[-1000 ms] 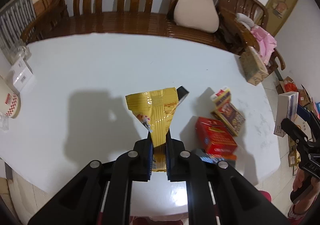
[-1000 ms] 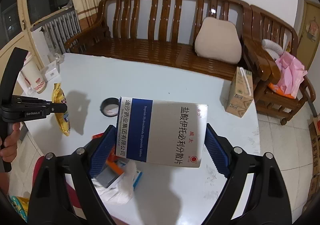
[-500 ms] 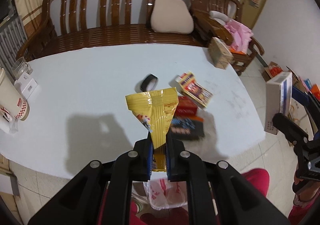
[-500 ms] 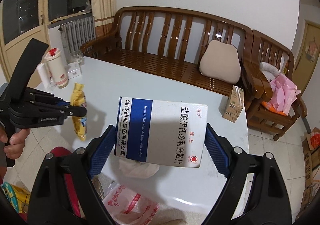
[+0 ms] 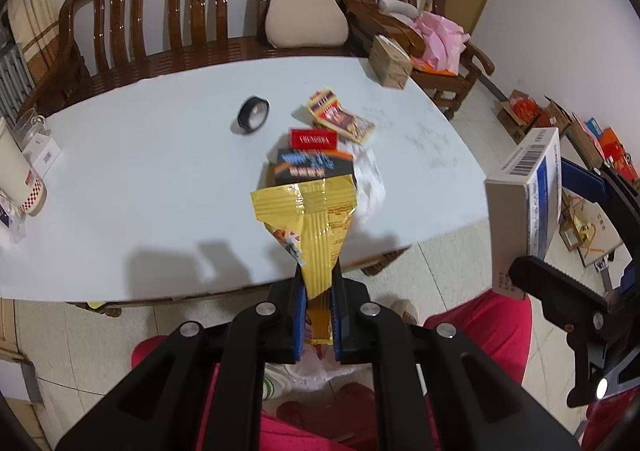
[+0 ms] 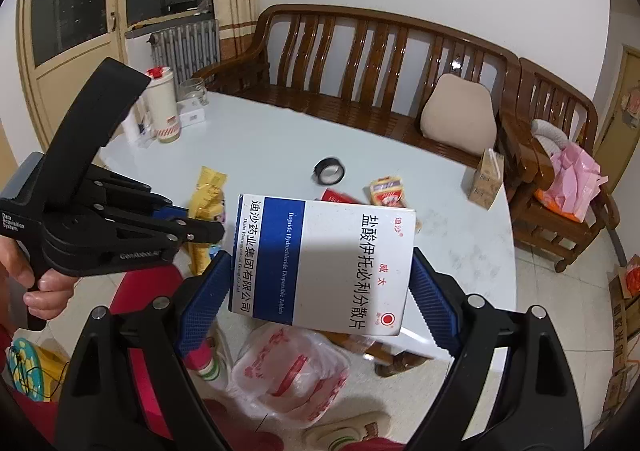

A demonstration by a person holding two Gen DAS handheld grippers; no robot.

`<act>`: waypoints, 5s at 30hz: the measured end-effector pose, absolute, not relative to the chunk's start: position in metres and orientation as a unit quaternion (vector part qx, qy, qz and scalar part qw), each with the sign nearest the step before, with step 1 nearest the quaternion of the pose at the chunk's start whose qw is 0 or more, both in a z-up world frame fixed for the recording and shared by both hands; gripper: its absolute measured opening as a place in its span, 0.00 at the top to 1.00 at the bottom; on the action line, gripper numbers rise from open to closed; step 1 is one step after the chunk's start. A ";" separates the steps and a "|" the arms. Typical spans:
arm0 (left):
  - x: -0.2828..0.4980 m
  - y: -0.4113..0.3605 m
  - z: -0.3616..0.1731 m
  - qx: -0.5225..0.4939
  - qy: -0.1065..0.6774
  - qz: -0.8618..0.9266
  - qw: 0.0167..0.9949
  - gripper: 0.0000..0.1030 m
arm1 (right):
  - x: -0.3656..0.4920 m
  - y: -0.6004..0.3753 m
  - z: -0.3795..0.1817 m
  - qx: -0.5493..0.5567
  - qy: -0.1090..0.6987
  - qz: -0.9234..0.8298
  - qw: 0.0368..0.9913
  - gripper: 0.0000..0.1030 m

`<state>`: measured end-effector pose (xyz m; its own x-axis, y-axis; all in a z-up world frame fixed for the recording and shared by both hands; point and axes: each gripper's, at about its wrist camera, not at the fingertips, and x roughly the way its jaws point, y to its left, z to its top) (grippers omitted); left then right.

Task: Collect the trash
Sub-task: 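Carry the wrapper and medicine box with both tools down to the white plastic bag, then open both tools to drop the wrapper and medicine box into the bag, then raise both tools back over the table toward the tape and red pack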

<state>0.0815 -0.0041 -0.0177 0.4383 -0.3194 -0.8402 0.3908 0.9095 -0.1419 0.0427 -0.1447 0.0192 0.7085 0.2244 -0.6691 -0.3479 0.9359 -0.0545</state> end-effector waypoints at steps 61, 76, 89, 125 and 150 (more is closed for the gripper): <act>0.063 -0.045 -0.243 0.059 0.612 -0.235 0.753 0.90 | 0.037 -0.145 -0.214 -0.068 0.505 0.092 0.856 0.18; 0.094 -0.049 -0.315 0.042 0.678 -0.211 0.703 0.90 | 0.064 -0.149 -0.285 -0.054 0.552 0.088 0.827 0.18; 0.118 -0.045 -0.381 0.013 0.728 -0.177 0.662 0.90 | 0.086 -0.145 -0.349 -0.043 0.614 0.093 0.783 0.18; 0.133 -0.037 -0.430 0.021 0.770 -0.154 0.619 0.54 | 0.094 -0.132 -0.402 -0.054 0.667 0.111 0.735 0.17; 0.109 0.006 -0.322 0.093 0.707 -0.139 0.687 0.27 | 0.068 -0.163 -0.296 -0.009 0.597 0.117 0.794 0.16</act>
